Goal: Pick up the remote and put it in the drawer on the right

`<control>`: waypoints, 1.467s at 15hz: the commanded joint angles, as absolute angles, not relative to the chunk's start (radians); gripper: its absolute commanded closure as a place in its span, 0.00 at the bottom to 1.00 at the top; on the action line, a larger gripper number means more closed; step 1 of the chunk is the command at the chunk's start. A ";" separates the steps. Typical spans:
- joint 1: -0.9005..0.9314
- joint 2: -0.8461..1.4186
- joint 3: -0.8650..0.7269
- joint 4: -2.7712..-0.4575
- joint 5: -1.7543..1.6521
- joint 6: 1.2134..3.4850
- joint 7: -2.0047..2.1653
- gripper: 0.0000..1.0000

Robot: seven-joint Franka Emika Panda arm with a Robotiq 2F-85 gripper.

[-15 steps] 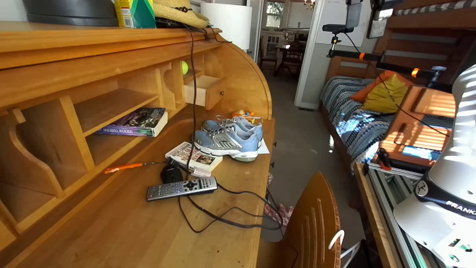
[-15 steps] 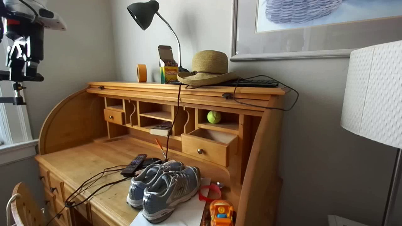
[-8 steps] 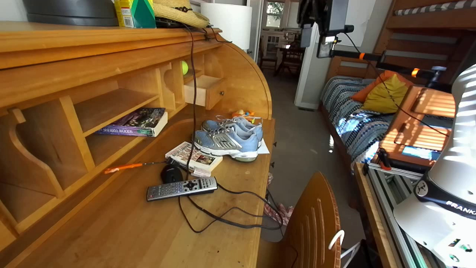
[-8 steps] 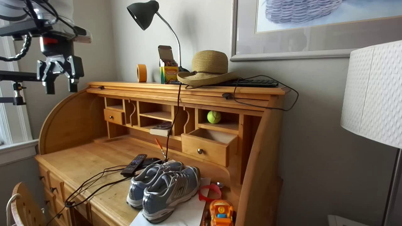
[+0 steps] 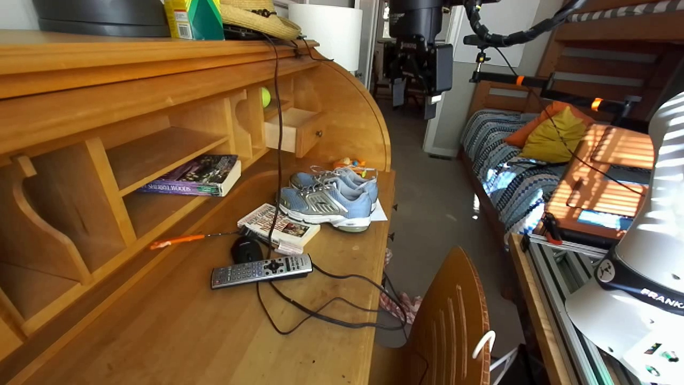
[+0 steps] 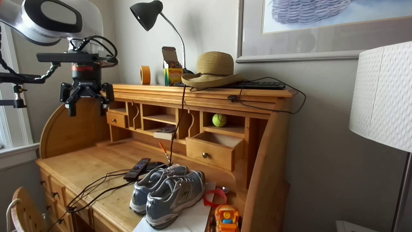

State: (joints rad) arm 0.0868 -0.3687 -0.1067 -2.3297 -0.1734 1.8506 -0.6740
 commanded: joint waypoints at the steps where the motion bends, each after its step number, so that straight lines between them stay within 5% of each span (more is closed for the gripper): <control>1: 0.076 -0.370 -0.094 -2.327 -0.170 1.849 -0.677 0.00; 7: 0.078 -0.389 -0.092 -2.327 -0.170 1.849 -0.676 0.00; 14: 0.096 -0.059 -0.113 -2.235 -0.042 2.231 -0.822 0.00; 22: 0.045 0.360 0.040 -1.957 0.154 2.180 -0.749 0.00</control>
State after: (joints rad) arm 0.0806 0.2281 -0.0009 -2.0830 0.1129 2.2528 -0.8177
